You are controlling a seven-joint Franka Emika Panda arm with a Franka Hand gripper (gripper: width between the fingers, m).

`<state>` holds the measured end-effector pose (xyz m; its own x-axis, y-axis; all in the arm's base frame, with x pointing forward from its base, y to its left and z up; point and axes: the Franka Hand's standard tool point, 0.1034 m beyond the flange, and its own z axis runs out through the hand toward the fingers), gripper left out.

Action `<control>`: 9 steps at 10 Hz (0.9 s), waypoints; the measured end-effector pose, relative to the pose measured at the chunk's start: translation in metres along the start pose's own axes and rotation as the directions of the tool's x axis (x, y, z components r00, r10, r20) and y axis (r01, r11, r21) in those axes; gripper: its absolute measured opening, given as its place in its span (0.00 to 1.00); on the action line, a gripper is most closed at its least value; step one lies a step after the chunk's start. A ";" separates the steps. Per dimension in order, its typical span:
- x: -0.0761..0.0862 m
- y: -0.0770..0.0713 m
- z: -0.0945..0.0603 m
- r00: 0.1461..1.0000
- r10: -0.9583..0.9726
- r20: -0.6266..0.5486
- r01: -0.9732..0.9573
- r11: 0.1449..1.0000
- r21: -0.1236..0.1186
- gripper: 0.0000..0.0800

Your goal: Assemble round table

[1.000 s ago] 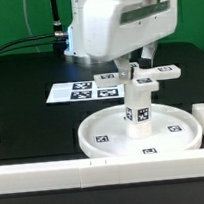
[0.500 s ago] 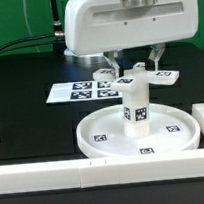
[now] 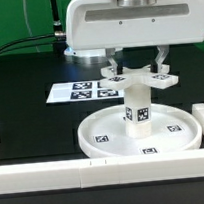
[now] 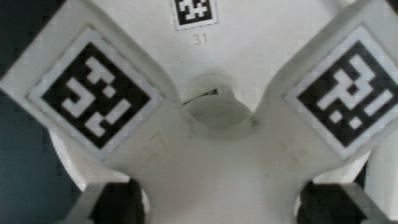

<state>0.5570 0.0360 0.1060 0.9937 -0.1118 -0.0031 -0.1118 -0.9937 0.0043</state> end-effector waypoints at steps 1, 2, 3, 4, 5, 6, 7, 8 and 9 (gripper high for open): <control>0.000 -0.001 0.000 0.994 0.108 0.002 -0.108 0.994 0.008 0.54; 0.000 0.000 0.000 0.968 0.251 0.008 -0.251 0.968 0.024 0.54; 0.000 0.001 0.000 0.933 0.359 0.012 -0.360 0.932 0.036 0.54; 0.000 0.000 0.001 0.893 0.449 0.020 -0.449 0.892 0.047 0.54; 0.000 0.000 0.001 0.827 0.562 0.034 -0.563 0.825 0.058 0.54; 0.000 -0.001 0.001 0.772 0.634 0.045 -0.635 0.770 0.062 0.54; 0.000 -0.003 0.001 0.702 0.710 0.054 -0.712 0.699 0.062 0.54; 0.001 -0.004 0.000 0.635 0.771 0.054 -0.772 0.632 0.061 0.54; 0.001 -0.004 0.001 0.608 0.792 0.056 -0.794 0.605 0.059 0.54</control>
Offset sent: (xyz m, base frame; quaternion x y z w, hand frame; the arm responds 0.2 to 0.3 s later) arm -0.0124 -0.0101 -0.0063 0.0124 -0.0079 0.2465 0.9690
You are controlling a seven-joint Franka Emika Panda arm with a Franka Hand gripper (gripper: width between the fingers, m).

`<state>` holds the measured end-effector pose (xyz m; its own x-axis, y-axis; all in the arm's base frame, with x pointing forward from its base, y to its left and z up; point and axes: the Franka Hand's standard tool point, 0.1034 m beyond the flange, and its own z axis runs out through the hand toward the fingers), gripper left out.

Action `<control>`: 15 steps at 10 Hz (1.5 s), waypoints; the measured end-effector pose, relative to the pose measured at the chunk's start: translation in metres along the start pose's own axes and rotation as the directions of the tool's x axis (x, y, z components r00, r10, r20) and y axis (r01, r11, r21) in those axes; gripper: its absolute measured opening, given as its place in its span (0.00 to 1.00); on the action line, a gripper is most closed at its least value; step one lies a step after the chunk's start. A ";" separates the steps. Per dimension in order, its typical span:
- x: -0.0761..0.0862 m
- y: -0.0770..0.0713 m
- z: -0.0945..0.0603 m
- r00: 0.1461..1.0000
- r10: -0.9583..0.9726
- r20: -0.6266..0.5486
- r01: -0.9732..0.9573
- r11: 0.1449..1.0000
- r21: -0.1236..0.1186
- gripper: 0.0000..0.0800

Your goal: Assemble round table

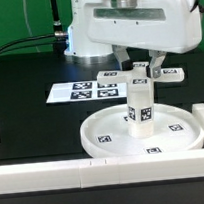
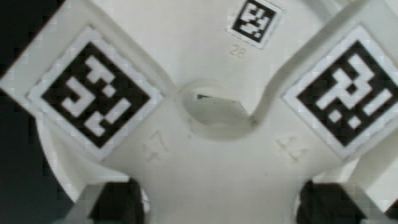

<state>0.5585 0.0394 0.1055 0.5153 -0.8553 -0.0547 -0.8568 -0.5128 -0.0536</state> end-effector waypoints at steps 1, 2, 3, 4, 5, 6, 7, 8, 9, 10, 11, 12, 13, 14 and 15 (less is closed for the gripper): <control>0.000 0.000 0.000 0.998 0.059 0.001 -0.059 0.998 0.001 0.54; 0.000 0.000 0.000 0.992 0.124 0.003 -0.124 0.992 0.003 0.54; 0.000 0.000 0.000 0.982 0.187 0.007 -0.187 0.982 0.005 0.54; 0.001 0.000 0.000 0.966 0.258 0.010 -0.258 0.966 0.008 0.54; 0.002 0.000 0.000 0.938 0.345 0.022 -0.346 0.938 0.016 0.54; 0.003 0.000 0.000 0.892 0.451 0.042 -0.452 0.892 0.025 0.54; 0.003 -0.001 0.000 0.839 0.542 0.053 -0.544 0.839 0.031 0.54; 0.002 -0.001 0.000 0.782 0.620 0.054 -0.622 0.782 0.030 0.54; 0.003 -0.003 0.000 0.713 0.699 0.062 -0.701 0.712 0.040 0.54; 0.003 -0.004 0.000 0.655 0.753 0.065 -0.755 0.654 0.047 0.54; 0.004 -0.003 0.000 0.618 0.783 0.074 -0.786 0.617 0.041 0.54; 0.004 -0.004 0.000 0.581 0.810 0.083 -0.814 0.580 0.037 0.54; 0.002 -0.005 0.000 0.534 0.841 0.091 -0.845 0.533 0.031 0.65; 0.001 -0.006 0.001 0.544 0.834 0.092 -0.839 0.543 0.031 0.76; 0.001 -0.006 0.000 0.565 0.820 0.092 -0.825 0.565 0.031 0.76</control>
Offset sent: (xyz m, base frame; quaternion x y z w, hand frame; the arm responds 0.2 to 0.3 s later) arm 0.0000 0.0000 0.0000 0.0000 0.0000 0.1938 0.9810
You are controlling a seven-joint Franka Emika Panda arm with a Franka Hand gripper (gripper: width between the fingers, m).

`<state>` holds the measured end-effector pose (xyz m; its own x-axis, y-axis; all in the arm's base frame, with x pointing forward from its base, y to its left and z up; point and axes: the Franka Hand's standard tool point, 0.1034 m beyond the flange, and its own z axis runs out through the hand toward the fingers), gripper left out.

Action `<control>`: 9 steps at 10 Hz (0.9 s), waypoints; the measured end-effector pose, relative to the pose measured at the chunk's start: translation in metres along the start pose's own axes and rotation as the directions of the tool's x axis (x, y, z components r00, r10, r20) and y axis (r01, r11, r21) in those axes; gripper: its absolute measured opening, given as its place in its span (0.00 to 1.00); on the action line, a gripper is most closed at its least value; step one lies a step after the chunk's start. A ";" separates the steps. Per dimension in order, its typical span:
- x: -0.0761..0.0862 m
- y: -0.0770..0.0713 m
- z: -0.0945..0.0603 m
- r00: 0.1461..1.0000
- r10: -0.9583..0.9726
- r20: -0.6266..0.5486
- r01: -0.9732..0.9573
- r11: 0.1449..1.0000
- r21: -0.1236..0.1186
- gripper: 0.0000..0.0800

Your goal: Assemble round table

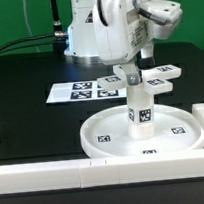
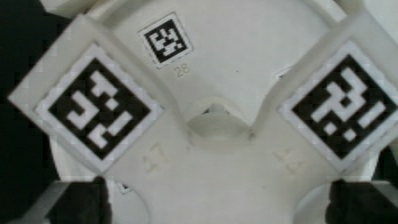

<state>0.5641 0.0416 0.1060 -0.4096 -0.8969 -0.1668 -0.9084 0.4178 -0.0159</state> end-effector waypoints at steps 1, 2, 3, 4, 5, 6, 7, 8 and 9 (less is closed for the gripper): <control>-0.002 -0.003 -0.006 0.998 -0.056 0.006 0.056 0.998 -0.010 0.80; -0.007 -0.003 -0.013 0.997 -0.072 0.015 0.072 0.997 -0.021 0.80; -0.010 -0.004 -0.021 0.994 -0.107 0.027 0.108 0.994 -0.017 0.81; -0.012 -0.004 -0.026 0.991 -0.130 0.032 0.131 0.991 -0.012 0.81; -0.011 -0.003 -0.023 0.991 -0.132 0.029 0.132 0.991 -0.015 0.81; -0.011 -0.003 -0.022 0.979 -0.202 0.028 0.203 0.979 -0.014 0.81; -0.011 -0.003 -0.022 0.949 -0.314 0.028 0.314 0.949 -0.012 0.81; -0.013 0.000 -0.018 0.882 -0.472 0.007 0.472 0.881 -0.023 0.81; -0.016 0.000 -0.018 0.789 -0.614 0.007 0.614 0.788 -0.039 0.81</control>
Offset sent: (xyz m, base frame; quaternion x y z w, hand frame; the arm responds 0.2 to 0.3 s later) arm -0.0081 0.0079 0.0307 -0.0236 -0.0411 -0.0509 0.9976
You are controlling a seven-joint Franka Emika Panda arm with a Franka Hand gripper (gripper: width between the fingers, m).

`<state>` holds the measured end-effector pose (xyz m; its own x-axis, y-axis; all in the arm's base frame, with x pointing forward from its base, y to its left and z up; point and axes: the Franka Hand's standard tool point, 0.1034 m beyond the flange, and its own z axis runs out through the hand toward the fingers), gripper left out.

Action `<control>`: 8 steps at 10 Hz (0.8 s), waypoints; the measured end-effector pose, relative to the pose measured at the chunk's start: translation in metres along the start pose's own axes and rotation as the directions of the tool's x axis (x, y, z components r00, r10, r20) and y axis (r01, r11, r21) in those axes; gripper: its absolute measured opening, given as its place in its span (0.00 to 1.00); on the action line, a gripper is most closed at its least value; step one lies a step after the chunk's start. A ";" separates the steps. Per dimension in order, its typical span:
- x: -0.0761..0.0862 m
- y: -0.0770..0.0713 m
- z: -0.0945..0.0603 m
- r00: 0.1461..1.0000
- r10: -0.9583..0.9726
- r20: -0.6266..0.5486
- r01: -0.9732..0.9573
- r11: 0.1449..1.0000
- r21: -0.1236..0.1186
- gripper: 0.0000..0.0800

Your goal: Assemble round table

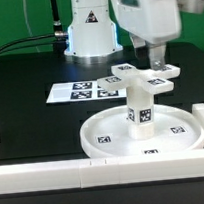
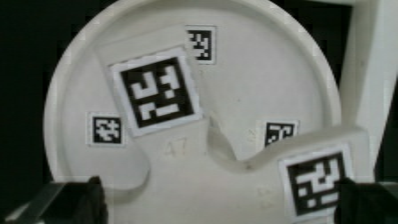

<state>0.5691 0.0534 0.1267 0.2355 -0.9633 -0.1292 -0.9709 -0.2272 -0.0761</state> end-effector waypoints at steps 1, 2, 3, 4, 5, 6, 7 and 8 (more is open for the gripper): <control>-0.001 -0.004 -0.003 0.989 -0.145 0.001 0.145 0.989 -0.004 0.81; -0.003 -0.005 -0.005 0.966 -0.257 0.008 0.257 0.966 -0.010 0.81; -0.006 -0.006 -0.006 0.949 -0.314 -0.002 0.314 0.949 -0.014 0.81; -0.005 -0.006 -0.005 0.932 -0.361 -0.001 0.361 0.932 -0.016 0.81; -0.004 -0.005 -0.005 0.896 -0.444 0.001 0.444 0.896 -0.017 0.81; -0.004 -0.005 -0.004 0.838 -0.546 -0.003 0.546 0.837 -0.024 0.81; -0.002 -0.006 -0.003 0.733 -0.680 -0.021 0.678 0.733 -0.052 0.81; -0.001 -0.006 -0.003 0.611 -0.791 -0.016 0.789 0.611 -0.065 0.81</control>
Offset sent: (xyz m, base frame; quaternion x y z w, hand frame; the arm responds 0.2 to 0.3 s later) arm 0.0000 0.0000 0.0000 0.0000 0.0000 -0.1296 0.9916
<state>0.5748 0.0555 0.1307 0.9115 -0.4113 -0.0028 -0.4100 -0.9082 -0.0845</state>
